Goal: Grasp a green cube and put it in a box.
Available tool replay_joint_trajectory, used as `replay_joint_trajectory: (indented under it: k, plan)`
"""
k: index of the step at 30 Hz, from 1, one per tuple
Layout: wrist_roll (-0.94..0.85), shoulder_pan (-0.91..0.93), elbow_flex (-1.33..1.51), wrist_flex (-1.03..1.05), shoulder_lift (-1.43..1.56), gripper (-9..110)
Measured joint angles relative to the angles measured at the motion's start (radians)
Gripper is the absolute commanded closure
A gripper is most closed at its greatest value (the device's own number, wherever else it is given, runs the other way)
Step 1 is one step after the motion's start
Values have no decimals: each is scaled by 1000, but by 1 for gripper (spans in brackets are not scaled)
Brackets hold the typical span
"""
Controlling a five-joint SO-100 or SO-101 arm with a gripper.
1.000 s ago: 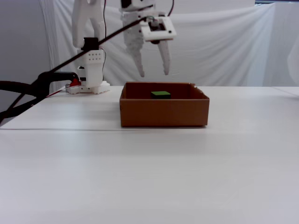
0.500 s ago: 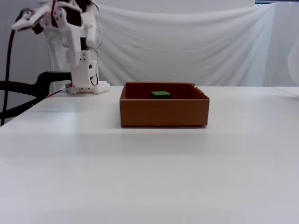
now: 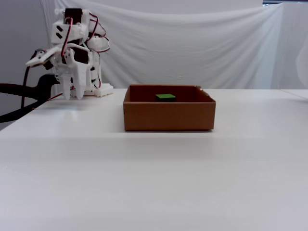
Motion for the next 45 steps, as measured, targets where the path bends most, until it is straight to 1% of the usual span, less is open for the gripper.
replay_joint_trajectory:
  k: [8, 45]
  plan:
    - [-2, 18, 5, 87, 44, 80]
    - [-5, 18, 5, 89, 44, 80]
